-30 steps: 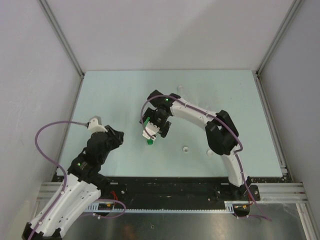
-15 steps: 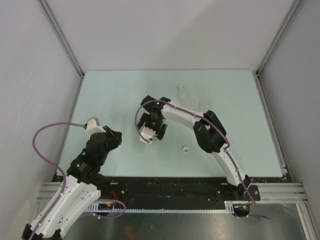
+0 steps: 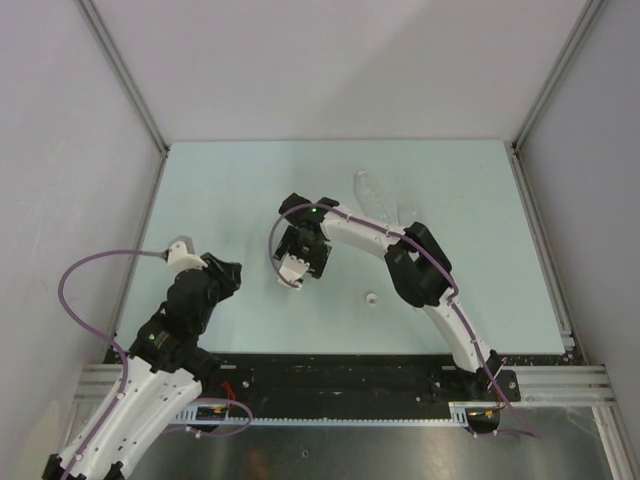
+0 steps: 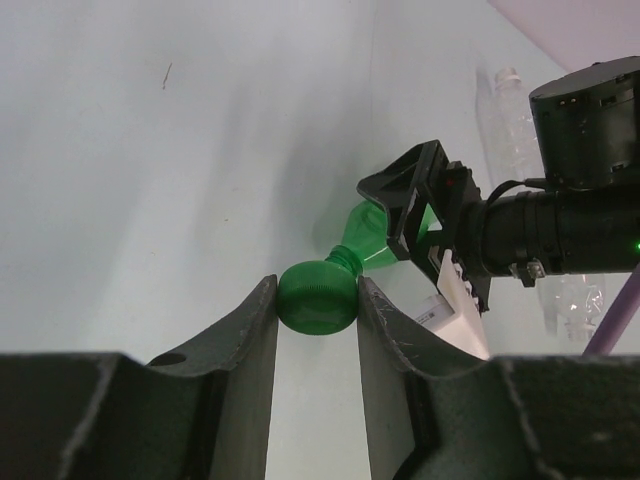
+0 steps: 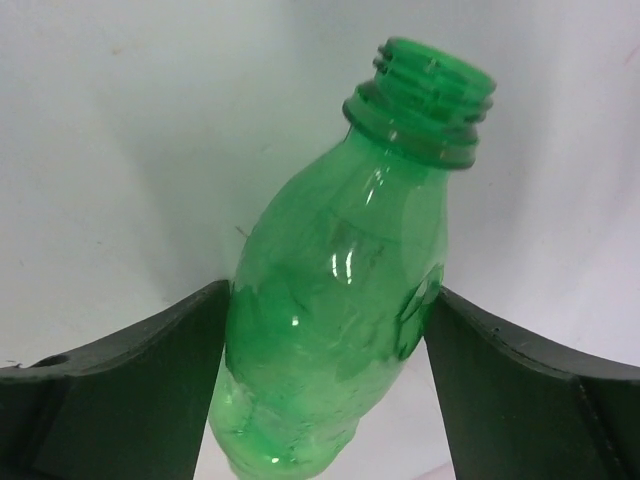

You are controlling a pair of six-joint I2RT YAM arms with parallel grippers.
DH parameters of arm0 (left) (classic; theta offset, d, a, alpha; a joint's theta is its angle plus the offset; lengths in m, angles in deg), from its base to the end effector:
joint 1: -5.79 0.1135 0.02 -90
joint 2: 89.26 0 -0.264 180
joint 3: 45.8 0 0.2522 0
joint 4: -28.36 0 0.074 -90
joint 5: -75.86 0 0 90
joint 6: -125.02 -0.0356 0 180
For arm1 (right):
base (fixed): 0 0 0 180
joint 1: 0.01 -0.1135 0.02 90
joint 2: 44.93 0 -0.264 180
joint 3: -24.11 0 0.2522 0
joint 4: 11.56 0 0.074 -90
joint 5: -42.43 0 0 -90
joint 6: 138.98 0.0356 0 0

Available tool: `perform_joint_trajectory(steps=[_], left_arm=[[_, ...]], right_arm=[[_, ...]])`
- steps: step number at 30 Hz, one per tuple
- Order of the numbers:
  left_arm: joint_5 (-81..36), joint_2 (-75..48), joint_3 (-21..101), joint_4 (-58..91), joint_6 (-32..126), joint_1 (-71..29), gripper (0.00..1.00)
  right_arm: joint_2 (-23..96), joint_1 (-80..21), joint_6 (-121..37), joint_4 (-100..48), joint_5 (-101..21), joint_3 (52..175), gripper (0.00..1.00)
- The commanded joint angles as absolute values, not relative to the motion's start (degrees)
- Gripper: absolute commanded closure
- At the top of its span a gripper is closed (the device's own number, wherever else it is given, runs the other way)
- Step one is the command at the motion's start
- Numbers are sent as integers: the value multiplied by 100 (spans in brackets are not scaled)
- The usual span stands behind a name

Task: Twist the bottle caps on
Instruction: Pick up the plastic bottle at the center of the board.

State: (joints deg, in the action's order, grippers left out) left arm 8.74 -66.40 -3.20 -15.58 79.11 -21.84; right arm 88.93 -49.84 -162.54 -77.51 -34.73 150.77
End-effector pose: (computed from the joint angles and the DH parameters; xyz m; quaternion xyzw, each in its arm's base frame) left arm 0.1052 -0.0395 0.2575 -0.2244 0.7990 -0.1769 0.5290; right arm 0.3066 0.3754 0.1682 -0.9751 0.1258 0.0171 0.1820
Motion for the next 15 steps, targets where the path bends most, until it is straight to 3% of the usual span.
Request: perform_joint_trajectory(steps=[1, 7, 13, 15], left_arm=[[1085, -6665, -348, -1451, 8032, -2145, 100], [1113, -6610, -300, -1453, 8031, -2145, 100], [1130, -6614, -270, -1458, 8037, -2143, 100], [1118, -6634, -230, -1452, 8022, -2145, 100]], right_arm=[[8887, -4814, -16009, -7727, -3726, 14852, 18], [8964, -4731, -15855, -7827, -3520, 14839, 26], [8979, -4742, -15527, -7314, -3225, 14650, 66], [8890, -4731, -15164, -7028, -3238, 14595, 73]])
